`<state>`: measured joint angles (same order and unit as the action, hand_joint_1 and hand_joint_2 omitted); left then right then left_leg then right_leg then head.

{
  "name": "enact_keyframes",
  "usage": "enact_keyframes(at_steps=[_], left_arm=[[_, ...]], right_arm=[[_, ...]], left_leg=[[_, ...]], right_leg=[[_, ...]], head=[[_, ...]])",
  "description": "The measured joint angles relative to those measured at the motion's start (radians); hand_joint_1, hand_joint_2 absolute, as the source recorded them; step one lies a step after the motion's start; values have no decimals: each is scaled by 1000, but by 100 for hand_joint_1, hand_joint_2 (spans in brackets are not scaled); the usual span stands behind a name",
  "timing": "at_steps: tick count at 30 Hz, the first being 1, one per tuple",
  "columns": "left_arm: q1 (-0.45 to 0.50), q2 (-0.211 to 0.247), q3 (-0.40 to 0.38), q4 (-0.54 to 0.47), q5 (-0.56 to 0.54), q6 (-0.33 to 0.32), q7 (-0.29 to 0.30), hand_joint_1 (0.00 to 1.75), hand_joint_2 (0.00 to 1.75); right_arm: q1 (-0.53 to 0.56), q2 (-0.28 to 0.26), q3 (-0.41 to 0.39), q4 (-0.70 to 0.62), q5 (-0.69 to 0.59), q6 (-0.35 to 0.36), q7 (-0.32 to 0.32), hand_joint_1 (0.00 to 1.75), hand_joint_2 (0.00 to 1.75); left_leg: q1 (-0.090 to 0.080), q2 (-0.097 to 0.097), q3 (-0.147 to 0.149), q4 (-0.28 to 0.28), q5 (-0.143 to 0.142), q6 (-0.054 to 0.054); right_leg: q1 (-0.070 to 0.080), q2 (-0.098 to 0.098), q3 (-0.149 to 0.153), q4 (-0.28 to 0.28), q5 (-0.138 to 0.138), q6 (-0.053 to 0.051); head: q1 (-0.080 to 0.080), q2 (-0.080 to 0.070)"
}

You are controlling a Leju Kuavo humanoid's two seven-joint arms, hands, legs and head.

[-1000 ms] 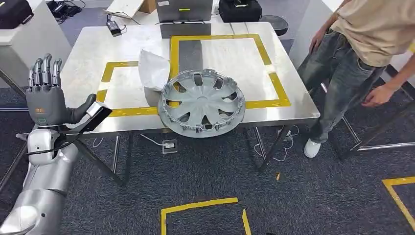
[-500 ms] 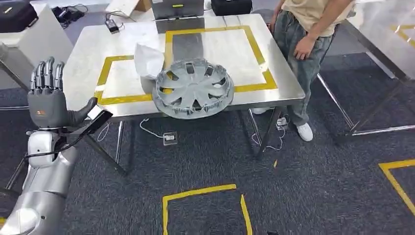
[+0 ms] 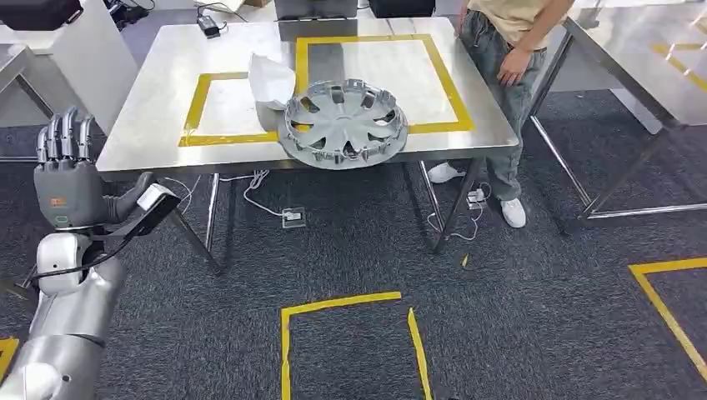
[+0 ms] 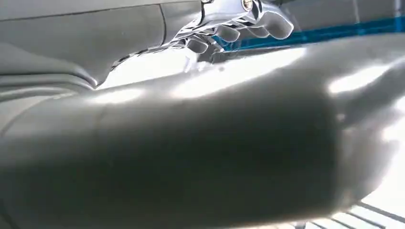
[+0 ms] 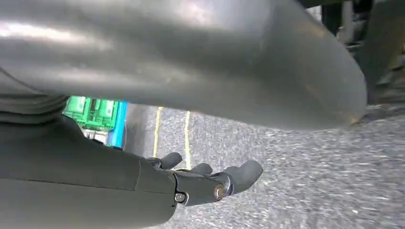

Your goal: Take the parts from the cabinet and place them on the table.

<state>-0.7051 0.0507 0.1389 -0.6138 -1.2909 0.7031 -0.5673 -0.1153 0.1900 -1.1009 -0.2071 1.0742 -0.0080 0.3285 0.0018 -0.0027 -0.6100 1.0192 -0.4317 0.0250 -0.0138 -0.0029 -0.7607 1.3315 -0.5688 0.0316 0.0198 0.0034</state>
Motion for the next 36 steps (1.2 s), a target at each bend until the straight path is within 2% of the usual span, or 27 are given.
enact_keyframes(at_steps=[1, 3, 4, 5, 6, 7, 9, 10, 11, 13, 14, 15, 16, 17, 18, 19, 20, 21, 22, 23, 24, 25, 26, 28, 29, 30, 36], left_arm=[[6, 1, 1, 0, 5, 0, -3, 0, 0], [15, 3, 2, 1, 8, 0, -9, 0, 0], [17, 4, 2, 1, 9, 0, -9, 0, 0], [20, 4, 4, 0, 10, 0, -10, 0, 0], [24, 5, 7, 0, 11, 0, -11, 0, 0], [26, 5, 9, 2, 18, 0, -18, 0, 0], [31, 4, 10, 12, 37, 0, -30, 0, 0], [31, 5, 13, 26, 39, 0, -19, 0, 0], [29, 6, 15, 41, 30, -5, 0, 0, 0], [26, 5, 14, 88, 34, -54, 32, 0, 0], [27, 5, 14, 112, 34, -79, 47, 0, 0], [34, 4, 14, 134, 34, -93, 59, 0, 0], [42, 4, 14, 153, 34, -97, 65, 0, 175], [48, 3, 14, 167, 34, -100, 69, 0, 175], [50, 2, 14, 174, 34, -104, 71, 0, 175], [49, 2, 14, 182, 40, -119, 73, 0, 175], [46, 2, 14, 188, 45, -138, 79, 0, 175], [45, 1, 14, 196, 56, -153, 94, 0, 175], [49, 0, 14, 207, 65, -166, 114, 0, 175], [60, 0, 14, 214, 77, -177, 131, 0, 175], [76, -3, 14, 221, 95, -188, 146, 0, 175], [92, -4, 14, 225, 111, -198, 155, 0, 175], [105, -4, 14, 230, 132, -208, 164, 0, 0], [130, -6, 13, 237, 172, -225, 180, 0, 0], [146, -7, 13, 240, 193, -235, 186, 0, 0], [162, -7, 13, 243, 216, -245, 195, 0, 0], [246, -14, 4, 254, 344, -298, 237, 0, 0]], right_arm=[[0, 0, 1, 0, 3, 2, 0, 0, 0], [0, -3, 5, 0, 8, 8, 0, 0, 0], [-1, -4, 5, 0, 9, 11, 0, 0, 0], [-4, -9, 6, 0, 9, 14, 2, 0, 0], [-4, -10, 7, 0, 9, 18, 1, 0, 0], [-2, -10, 7, 0, 9, 21, -1, 0, 0], [0, -13, 8, 0, 11, 30, -1, 0, 0], [0, -13, 8, 0, 12, 36, -1, 0, 0], [0, -13, 8, 0, 11, 40, -1, 0, 0], [2, -13, 8, 0, 10, 56, 0, 0, 0], [3, -13, 8, 0, 8, 64, 0, 0, 0], [4, -13, 8, 0, 6, 69, 0, 0, 0], [5, -13, 8, 0, 5, 72, 0, 0, 0], [7, -13, 8, 0, 5, 72, 0, 0, 175], [8, -13, 8, 0, 4, 73, 0, 0, 175], [7, -13, 8, 0, 2, 74, 0, 0, 175], [7, -13, 8, 0, -3, 75, 0, 0, 175], [6, -13, 8, 0, -9, 75, 0, 0, 175], [7, -14, 9, 0, -17, 74, -2, 0, 175], [8, -16, 16, -2, -29, 71, -1, 0, 175], [11, -23, 30, -3, -44, 69, 1, 0, 175], [15, -24, 42, -3, -59, 68, 0, 0, 175], [20, -26, 57, -4, -76, 65, 0, 0, 0], [29, -32, 85, -7, -111, 63, 0, 0, 0], [33, -36, 102, -10, -130, 62, 0, 0, 0], [36, -40, 120, -13, -150, 62, 0, 0, 0], [63, -57, 223, -31, -256, 56, 0, 0, 0]], left_leg=[[-1, 0, -18, 2, 13, -2], [-2, 0, -50, 8, 35, -7], [-2, 0, -63, 10, 46, -11], [-5, 0, -71, 12, 55, -17], [-3, 3, -69, 9, 63, -24], [0, 5, -66, 4, 73, -31], [-1, 4, -67, -8, 96, -44], [4, 0, -75, 1, 79, -48], [3, 1, -91, 29, 28, -54], [8, 1, -116, 158, -97, -66], [8, 1, -129, 232, -127, -71], [8, 1, -133, 284, -120, -73], [8, 2, -124, 303, -89, -73], [8, 1, -94, 281, -45, -72], [8, 1, -43, 218, -18, -70], [8, 1, 27, 124, -20, -66], [7, 1, 70, 47, -67, -63], [0, -1, 106, -4, -86, -54], [0, 0, 95, -8, -92, -43], [1, -1, 97, -12, -89, -38], [-1, 1, 97, -13, -90, -38], [-2, 2, 97, -13, -87, -32], [-2, 2, 94, -12, -83, -26], [-5, 1, 88, -10, -77, -19], [-6, 0, 86, -9, -76, -18], [-6, 0, 83, -8, -73, -17], [-6, 1, 79, -7, -72, -17]], right_leg=[[0, 0, 23, 2, 36, -2], [3, 0, 117, -94, 97, -12], [6, 1, 191, -185, 86, -21], [13, 1, 256, -286, 26, -32], [16, 1, 263, -305, 23, -33], [20, 3, 259, -314, 29, -37], [17, 2, 249, -317, 49, -53], [11, -8, 236, -324, 62, -60], [10, -5, 224, -325, 72, -68], [9, -6, 199, -325, 96, -70], [9, -6, 184, -324, 107, -69], [9, -7, 176, -324, 118, -68], [9, -7, 161, -323, 129, -67], [8, -7, 146, -322, 140, -65], [8, -7, 133, -320, 149, -61], [8, -7, 125, -318, 156, -57], [11, -9, 120, -316, 161, -52], [13, -9, 118, -313, 167, -46], [13, -10, 116, -313, 173, -39], [14, -10, 115, -314, 173, -37], [14, -8, 116, -315, 151, -51], [14, -8, 116, -315, 146, -54], [15, -8, 117, -318, 148, -52], [14, -8, 117, -327, 175, -48], [12, -8, 117, -332, 201, -37], [11, -7, 116, -335, 198, -31], [11, -6, 113, -337, 205, -29]], head=[[0, 0], [0, 0], [0, 0], [0, 0], [-4, 0], [2, 0], [3, 0], [6, 0], [1, 0], [0, 0], [0, 0], [0, 0], [0, 0], [0, 0], [0, 0], [0, 0], [0, 0], [2, 0], [2, 0], [2, 0], [1, 0], [2, 0], [1, 0], [2, 0], [1, 0], [2, 0], [2, 0]])
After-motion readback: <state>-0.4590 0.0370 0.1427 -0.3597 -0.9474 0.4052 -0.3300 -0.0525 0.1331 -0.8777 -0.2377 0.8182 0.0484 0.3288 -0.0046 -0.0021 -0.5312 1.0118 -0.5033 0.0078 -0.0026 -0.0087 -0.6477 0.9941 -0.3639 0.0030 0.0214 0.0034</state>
